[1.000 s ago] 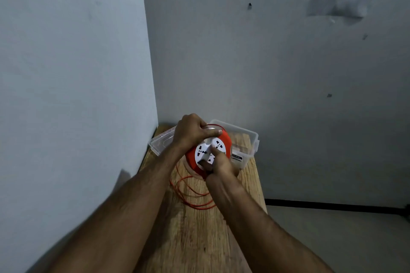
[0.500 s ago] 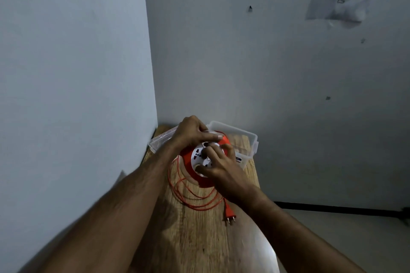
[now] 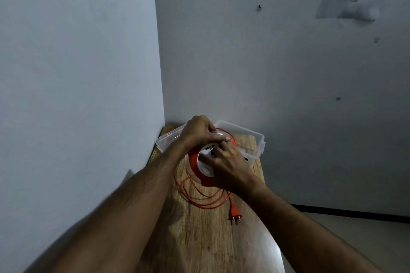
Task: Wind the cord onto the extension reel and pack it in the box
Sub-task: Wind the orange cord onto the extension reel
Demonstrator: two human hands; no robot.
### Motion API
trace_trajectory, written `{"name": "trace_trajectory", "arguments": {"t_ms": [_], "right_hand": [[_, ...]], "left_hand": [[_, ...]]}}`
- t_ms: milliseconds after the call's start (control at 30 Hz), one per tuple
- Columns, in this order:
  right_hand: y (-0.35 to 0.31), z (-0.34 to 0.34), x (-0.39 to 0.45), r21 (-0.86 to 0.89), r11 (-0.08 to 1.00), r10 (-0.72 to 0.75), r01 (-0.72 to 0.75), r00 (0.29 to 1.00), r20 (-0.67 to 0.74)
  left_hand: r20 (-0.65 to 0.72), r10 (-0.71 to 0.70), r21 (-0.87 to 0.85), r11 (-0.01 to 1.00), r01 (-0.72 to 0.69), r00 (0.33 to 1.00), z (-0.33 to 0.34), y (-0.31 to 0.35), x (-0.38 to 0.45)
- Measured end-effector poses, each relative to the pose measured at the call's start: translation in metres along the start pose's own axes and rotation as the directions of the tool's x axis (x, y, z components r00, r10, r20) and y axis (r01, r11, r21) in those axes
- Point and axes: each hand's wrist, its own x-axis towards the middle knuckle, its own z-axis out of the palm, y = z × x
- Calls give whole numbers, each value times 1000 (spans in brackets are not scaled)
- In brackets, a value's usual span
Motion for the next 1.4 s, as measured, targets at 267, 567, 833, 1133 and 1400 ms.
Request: {"name": "trace_trajectory", "arguments": {"t_ms": [267, 567, 833, 1133, 1400], "right_hand": [[-30, 4, 3, 596, 500, 791, -629, 612, -17], [-56, -11, 39, 696, -698, 716, -169, -159, 679], [-54, 6, 29, 747, -532, 820, -399, -21, 572], [-5, -8, -18, 71, 993, -94, 93, 995, 10], [21, -17, -3, -101, 934, -308, 344, 914, 265]], "left_hand": [[-114, -37, -83, 996, 27, 993, 4, 4, 3], [-153, 30, 35, 999, -25, 988, 17, 8, 7], [-128, 6, 24, 1000, -3, 992, 10, -3, 8], [7, -55, -48, 997, 56, 998, -4, -3, 7], [118, -54, -35, 998, 58, 992, -6, 3, 3]]}}
